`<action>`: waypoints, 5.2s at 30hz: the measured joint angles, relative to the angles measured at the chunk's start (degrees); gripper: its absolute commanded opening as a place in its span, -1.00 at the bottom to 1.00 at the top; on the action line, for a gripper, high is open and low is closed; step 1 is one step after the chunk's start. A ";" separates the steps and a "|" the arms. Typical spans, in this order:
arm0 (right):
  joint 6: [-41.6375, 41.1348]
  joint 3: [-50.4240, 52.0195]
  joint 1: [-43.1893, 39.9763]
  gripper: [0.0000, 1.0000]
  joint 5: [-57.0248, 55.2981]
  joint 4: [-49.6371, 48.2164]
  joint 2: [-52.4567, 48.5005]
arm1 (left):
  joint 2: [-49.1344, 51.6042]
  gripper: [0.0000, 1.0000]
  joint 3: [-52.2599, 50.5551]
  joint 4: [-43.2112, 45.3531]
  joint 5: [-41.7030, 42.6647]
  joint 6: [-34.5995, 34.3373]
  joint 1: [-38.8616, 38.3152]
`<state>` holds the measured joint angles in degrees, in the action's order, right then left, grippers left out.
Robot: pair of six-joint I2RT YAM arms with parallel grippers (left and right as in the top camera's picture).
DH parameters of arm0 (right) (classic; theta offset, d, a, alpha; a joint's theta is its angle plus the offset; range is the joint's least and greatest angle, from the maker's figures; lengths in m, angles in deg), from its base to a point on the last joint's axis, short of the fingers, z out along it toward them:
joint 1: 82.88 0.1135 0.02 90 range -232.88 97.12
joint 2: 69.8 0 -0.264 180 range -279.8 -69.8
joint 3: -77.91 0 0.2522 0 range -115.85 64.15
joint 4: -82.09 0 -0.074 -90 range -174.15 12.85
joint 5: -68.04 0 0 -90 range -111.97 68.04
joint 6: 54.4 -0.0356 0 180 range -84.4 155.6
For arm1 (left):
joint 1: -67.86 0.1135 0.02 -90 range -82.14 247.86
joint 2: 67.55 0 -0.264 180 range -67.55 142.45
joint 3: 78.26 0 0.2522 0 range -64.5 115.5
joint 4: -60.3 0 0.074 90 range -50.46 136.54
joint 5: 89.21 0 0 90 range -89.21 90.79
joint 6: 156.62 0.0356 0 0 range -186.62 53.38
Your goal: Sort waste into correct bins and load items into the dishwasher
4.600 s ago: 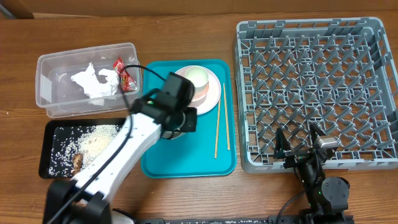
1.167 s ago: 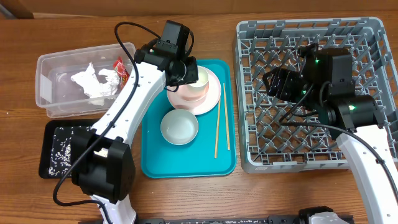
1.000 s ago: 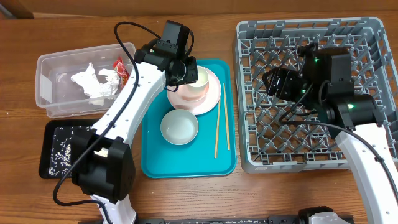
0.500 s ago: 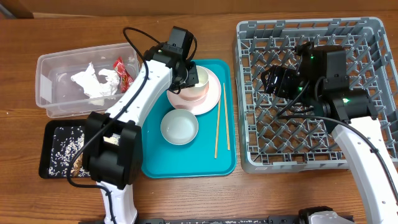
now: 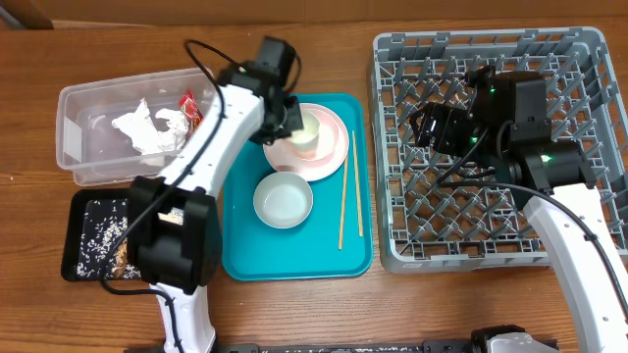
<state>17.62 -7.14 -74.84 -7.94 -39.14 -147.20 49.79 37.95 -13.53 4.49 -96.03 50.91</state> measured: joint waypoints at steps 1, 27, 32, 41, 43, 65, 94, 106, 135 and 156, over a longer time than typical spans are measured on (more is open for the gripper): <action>0.00 0.00 -0.02 0.90 0.70 -0.02 0.00 | -0.17 -0.92 1.81 -1.75 1.60 0.81 0.83; 17.77 0.00 -0.02 1.00 47.58 -9.92 -0.02 | -6.99 -0.92 9.64 -4.66 74.62 28.00 6.21; 19.85 0.00 -0.02 0.92 52.68 -12.13 -0.02 | -6.99 -0.92 9.62 -4.74 75.17 28.15 5.42; 20.98 0.00 -0.11 0.56 56.54 -17.73 -0.02 | -6.99 -0.92 9.62 -4.85 76.91 28.15 4.81; 20.90 0.02 -0.11 0.53 56.52 -18.88 -0.02 | -6.99 -0.92 9.62 -4.83 77.35 28.15 4.68; 20.68 0.02 -0.11 0.49 55.01 -24.35 -0.11 | -6.99 -0.92 9.60 -7.45 77.29 32.17 4.15; 20.59 0.02 -0.07 -0.07 49.59 -23.17 -0.13 | -6.99 -0.11 9.60 -13.09 59.76 33.00 3.80; 13.40 0.02 -0.02 -0.09 25.66 -15.50 -0.13 | -6.99 1.00 9.53 -12.68 41.83 30.82 7.78; 6.12 0.02 -0.02 -0.14 -7.02 -4.22 -10.25 | -6.99 1.00 9.44 -13.00 28.26 29.35 9.07; 5.99 0.02 0.00 -0.10 -6.73 -5.11 -15.02 | -6.99 1.00 9.44 -12.79 26.43 29.35 9.07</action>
<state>23.61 -7.11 -74.84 -14.68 -44.25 -162.22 42.80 47.40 -26.32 30.92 -66.68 59.99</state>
